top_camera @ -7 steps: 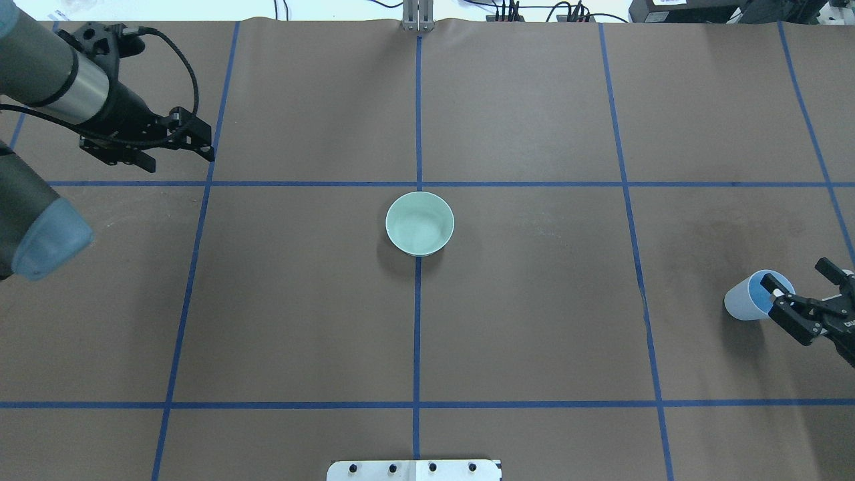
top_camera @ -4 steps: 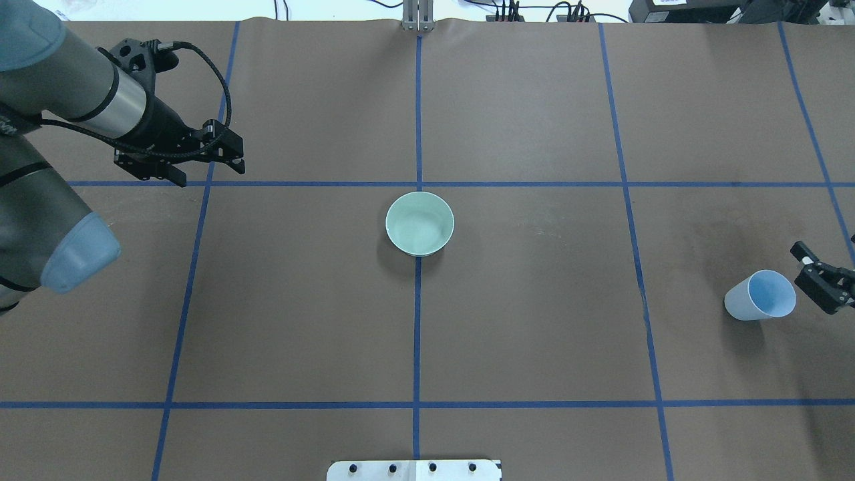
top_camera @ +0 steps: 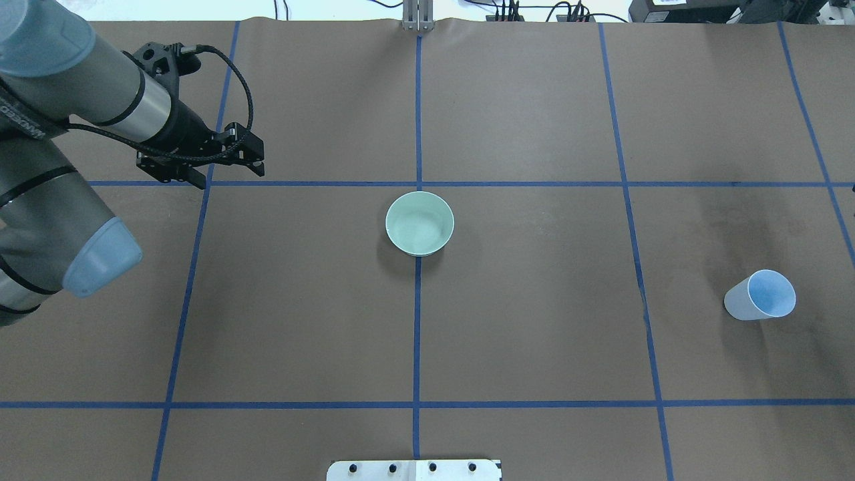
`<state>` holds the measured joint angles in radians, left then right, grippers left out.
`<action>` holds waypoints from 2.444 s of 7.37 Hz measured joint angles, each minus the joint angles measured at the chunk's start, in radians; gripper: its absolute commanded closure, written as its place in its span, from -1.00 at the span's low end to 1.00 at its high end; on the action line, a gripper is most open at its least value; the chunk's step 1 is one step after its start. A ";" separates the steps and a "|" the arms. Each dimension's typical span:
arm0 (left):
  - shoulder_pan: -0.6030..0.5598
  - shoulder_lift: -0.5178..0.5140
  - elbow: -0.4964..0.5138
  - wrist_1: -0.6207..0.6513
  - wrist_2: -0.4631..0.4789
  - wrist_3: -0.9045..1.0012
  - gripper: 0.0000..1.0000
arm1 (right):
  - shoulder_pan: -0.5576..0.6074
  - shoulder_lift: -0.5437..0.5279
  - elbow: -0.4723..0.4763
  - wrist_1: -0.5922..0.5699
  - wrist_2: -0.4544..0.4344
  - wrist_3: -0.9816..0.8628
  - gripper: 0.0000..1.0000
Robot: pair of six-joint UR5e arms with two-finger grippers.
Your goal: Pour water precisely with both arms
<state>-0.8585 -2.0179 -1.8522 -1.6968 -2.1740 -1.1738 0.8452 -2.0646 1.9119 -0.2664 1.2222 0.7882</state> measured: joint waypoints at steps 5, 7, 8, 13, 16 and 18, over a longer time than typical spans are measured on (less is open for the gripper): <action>0.171 -0.270 0.198 -0.015 0.157 -0.192 -1.00 | 0.475 0.308 -0.024 -0.552 0.657 -0.255 -0.98; 0.228 -0.359 0.353 -0.087 0.190 -0.219 -1.00 | 0.540 0.379 -0.047 -0.801 0.807 -0.398 -0.98; 0.238 -0.377 0.426 -0.140 0.194 -0.223 -0.99 | 0.562 0.409 -0.054 -0.929 0.874 -0.471 -0.98; 0.264 -0.384 0.530 -0.190 0.194 -0.216 -0.26 | 0.587 0.449 -0.067 -1.173 1.027 -0.535 -0.98; 0.287 -0.384 0.530 -0.188 0.194 -0.217 1.00 | 0.588 0.446 -0.069 -1.175 1.035 -0.534 -0.98; 0.289 -0.385 0.525 -0.183 0.190 -0.215 1.00 | 0.588 0.447 -0.071 -1.176 1.036 -0.534 -0.98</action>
<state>-0.5695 -2.4028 -1.3268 -1.8797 -1.9842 -1.3887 1.4328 -1.6173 1.8412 -1.4419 2.2580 0.2546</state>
